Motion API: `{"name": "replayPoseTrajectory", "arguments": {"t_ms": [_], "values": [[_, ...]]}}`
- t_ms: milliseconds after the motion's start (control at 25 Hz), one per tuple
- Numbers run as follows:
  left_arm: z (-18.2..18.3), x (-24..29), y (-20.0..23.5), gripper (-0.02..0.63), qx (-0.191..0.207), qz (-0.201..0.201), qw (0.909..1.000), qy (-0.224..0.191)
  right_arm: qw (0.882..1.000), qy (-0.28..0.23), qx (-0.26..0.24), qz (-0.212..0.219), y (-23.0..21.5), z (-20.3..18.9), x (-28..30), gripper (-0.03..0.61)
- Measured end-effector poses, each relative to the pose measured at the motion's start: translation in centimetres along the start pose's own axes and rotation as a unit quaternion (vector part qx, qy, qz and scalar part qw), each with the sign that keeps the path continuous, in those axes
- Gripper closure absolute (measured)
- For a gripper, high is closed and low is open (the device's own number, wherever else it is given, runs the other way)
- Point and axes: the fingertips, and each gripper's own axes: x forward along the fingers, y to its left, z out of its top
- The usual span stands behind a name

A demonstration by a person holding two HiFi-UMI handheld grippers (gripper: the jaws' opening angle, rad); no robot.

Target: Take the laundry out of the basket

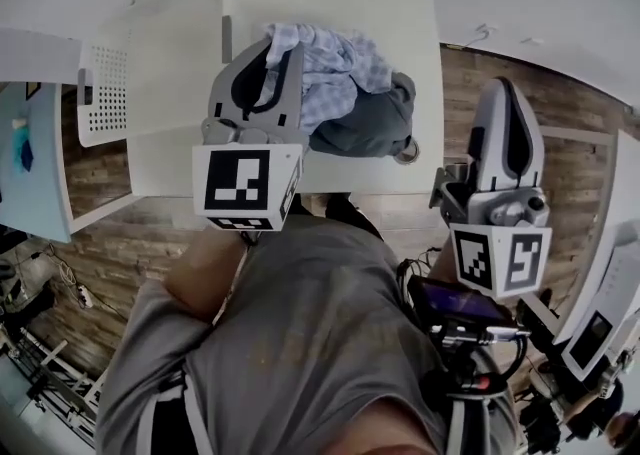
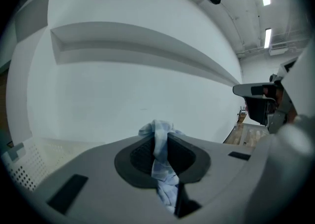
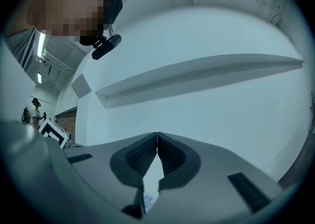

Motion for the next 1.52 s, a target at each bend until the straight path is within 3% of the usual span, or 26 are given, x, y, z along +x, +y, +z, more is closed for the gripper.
{"name": "replayPoseTrajectory", "arguments": {"t_ms": [360,480,560,920,1200,1520], "values": [[-5.6,1.5,1.3,0.557,-0.010,0.041,0.9985,0.035,1.000,0.010,-0.005,0.017,0.7,-0.5,1.0,0.571],[-6.0,1.3,1.4,0.515,-0.015,0.044,0.9980,0.043,1.000,0.004,-0.005,0.021,0.6,-0.2,0.9,0.571],[-6.1,1.1,1.1,0.432,-0.019,0.037,0.9979,0.049,1.000,-0.001,-0.003,0.024,0.7,0.1,0.8,0.571],[-6.1,-1.9,2.1,0.379,-0.040,0.068,0.9940,0.075,0.998,-0.018,0.010,0.054,2.0,0.5,1.0,0.571],[-3.5,-5.4,2.6,0.388,-0.053,0.091,0.9943,0.016,0.995,-0.024,0.007,0.100,4.4,0.6,1.3,0.571],[2.9,-10.9,3.9,0.579,-0.056,0.156,0.9816,-0.095,0.984,-0.017,0.004,0.176,8.4,-0.1,2.0,0.571]]}}
